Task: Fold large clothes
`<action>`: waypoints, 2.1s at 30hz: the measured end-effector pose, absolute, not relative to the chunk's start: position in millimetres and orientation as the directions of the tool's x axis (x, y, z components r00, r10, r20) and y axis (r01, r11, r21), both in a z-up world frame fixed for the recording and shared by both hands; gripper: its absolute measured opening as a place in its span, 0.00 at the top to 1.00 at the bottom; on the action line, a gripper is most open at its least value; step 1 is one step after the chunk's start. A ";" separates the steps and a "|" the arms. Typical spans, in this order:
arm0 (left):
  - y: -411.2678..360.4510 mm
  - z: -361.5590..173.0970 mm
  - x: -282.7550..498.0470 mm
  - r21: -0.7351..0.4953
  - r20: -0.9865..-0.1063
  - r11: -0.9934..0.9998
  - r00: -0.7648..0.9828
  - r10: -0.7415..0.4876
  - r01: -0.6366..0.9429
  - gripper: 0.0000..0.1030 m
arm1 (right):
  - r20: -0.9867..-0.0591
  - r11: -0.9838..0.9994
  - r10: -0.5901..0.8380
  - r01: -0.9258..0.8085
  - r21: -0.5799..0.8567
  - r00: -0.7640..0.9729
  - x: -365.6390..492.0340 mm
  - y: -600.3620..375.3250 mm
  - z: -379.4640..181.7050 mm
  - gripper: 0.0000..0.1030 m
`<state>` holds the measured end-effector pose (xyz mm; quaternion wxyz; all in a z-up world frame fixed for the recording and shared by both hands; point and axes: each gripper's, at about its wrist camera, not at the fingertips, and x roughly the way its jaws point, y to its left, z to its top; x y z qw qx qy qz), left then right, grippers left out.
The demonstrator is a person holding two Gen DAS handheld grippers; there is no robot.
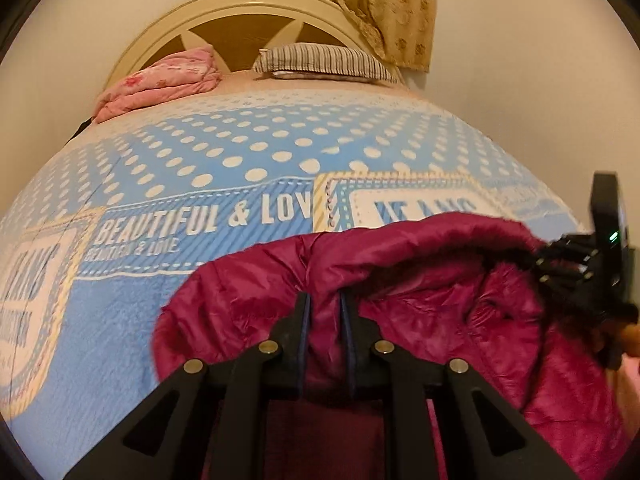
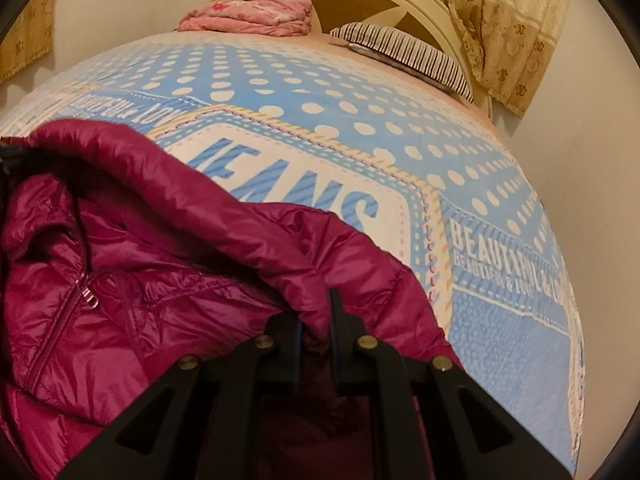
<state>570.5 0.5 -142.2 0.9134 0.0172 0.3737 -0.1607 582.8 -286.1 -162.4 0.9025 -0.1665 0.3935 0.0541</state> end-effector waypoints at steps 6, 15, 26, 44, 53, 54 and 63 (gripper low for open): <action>14.1 -108.4 564.0 -0.161 -0.581 0.959 0.762 -0.284 0.234 0.27 | -0.728 0.939 -0.032 -0.230 -0.257 0.684 582.5 -287.9 -165.5 0.88; -27.1 -129.2 638.7 -0.065 -0.660 0.991 0.740 -0.130 0.116 0.20 | -0.706 0.934 -0.014 -0.242 -0.261 0.708 574.3 -288.3 -163.7 0.88; -24.6 -172.8 619.2 -0.068 -0.698 0.988 0.701 -0.147 0.139 0.20 | -0.658 0.956 0.127 -0.269 -0.119 0.743 547.7 -310.6 -132.4 0.61; -56.0 -152.8 618.2 -0.061 -0.667 0.978 0.721 -0.189 0.200 0.20 | -0.737 0.988 0.120 -0.150 0.025 0.665 609.1 -262.9 -147.8 0.56; -56.7 -197.6 621.3 -0.094 -0.750 0.981 0.635 -0.184 0.172 0.20 | -0.731 0.985 0.136 -0.167 0.030 0.668 603.0 -268.4 -162.3 0.56; -58.1 -198.9 621.9 -0.090 -0.753 0.981 0.633 -0.180 0.173 0.19 | -0.733 0.985 0.140 -0.167 0.036 0.666 603.3 -269.2 -164.9 0.56; -60.7 -206.6 624.8 -0.080 -0.763 0.982 0.624 -0.171 0.171 0.16 | -0.741 0.986 0.133 -0.162 0.033 0.658 606.7 -268.1 -177.1 0.56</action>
